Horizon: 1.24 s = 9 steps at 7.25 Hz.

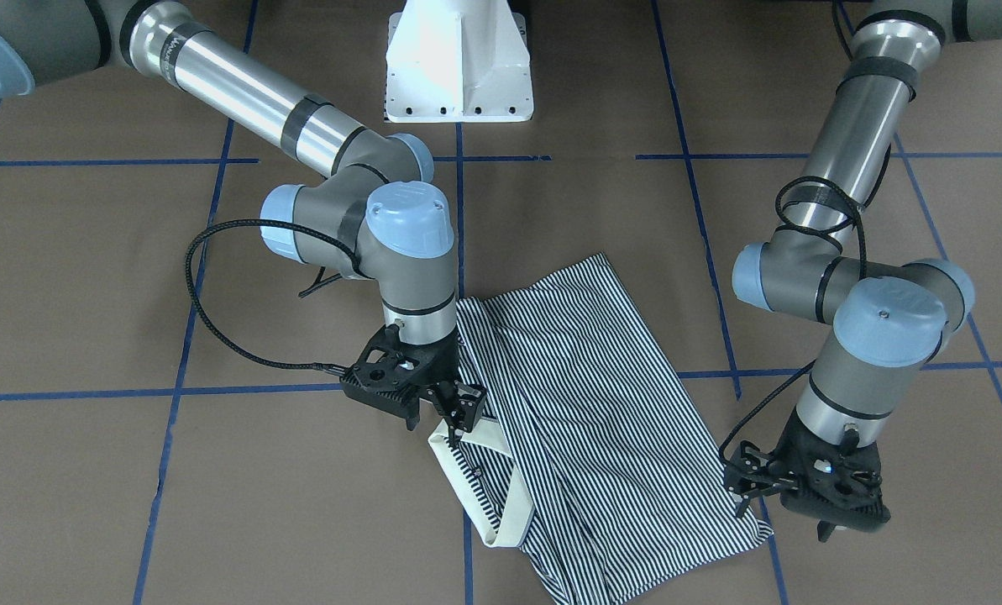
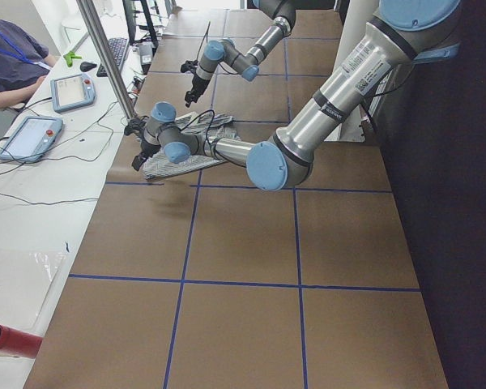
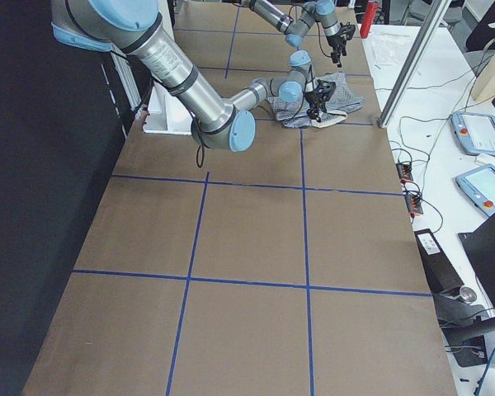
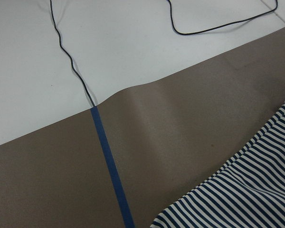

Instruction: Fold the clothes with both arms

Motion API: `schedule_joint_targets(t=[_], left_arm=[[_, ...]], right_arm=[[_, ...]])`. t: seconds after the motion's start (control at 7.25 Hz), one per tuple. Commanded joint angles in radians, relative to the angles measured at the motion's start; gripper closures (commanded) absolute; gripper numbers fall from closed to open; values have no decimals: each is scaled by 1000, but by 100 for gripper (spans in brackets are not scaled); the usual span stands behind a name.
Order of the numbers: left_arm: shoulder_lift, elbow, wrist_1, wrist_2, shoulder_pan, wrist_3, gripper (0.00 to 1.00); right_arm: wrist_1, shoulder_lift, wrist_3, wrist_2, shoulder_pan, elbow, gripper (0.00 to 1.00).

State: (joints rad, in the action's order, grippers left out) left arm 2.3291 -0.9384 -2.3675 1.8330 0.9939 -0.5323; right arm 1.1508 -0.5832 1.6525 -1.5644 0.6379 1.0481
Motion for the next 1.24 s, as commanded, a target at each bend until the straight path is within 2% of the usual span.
schedule_joint_targets(t=[0.0,0.28,0.55,1.1], left_arm=[[0,-2,1,2,0,0,0],[0,-2,-1,0,0,0,0],[-2,-2,-1,0,0,0,0],[-2,-2,-1,0,0,0,0]], right_arm=[[-2,13,13,30,-27,-43,34],[-2,13,13,55,-37,-65,34],[-2,28,15,57,-37,-66,39],[-49,28,13,64,-43,-100,41]])
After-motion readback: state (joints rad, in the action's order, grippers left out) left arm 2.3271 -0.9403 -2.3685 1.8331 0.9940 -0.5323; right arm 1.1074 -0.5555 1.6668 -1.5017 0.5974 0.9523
